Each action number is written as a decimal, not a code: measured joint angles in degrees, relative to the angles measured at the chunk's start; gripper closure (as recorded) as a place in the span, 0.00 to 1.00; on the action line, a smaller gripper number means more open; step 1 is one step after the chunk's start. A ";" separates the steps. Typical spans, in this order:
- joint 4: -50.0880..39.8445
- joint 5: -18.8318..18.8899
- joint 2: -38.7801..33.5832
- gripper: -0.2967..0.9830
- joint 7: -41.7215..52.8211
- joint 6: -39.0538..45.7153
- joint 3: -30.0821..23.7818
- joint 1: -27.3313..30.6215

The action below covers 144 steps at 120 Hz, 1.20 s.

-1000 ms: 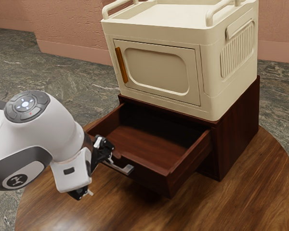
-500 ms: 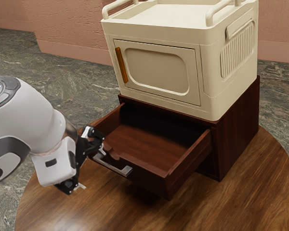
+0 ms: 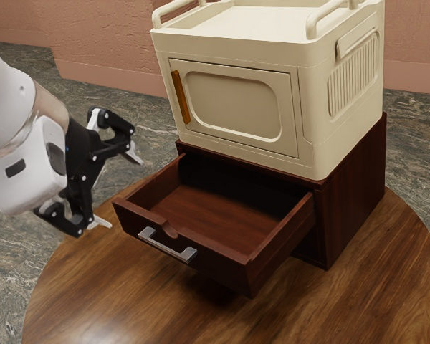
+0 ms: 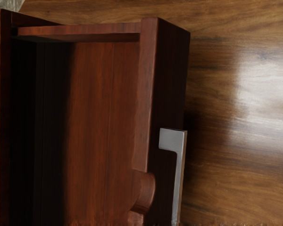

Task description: Pull the drawer handle with one arm to open the drawer

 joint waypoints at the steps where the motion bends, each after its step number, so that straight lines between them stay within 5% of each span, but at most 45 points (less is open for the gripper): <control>1: 0.41 -0.04 0.17 0.23 -0.18 -0.38 0.01 0.01; 56: 10.45 -0.73 7.46 0.23 -19.78 -15.19 -0.01 1.74; 115: 24.95 -3.03 23.61 0.23 -42.27 -18.78 4.39 4.42; 144: 26.21 -3.62 25.49 0.23 -48.28 -18.98 6.97 4.51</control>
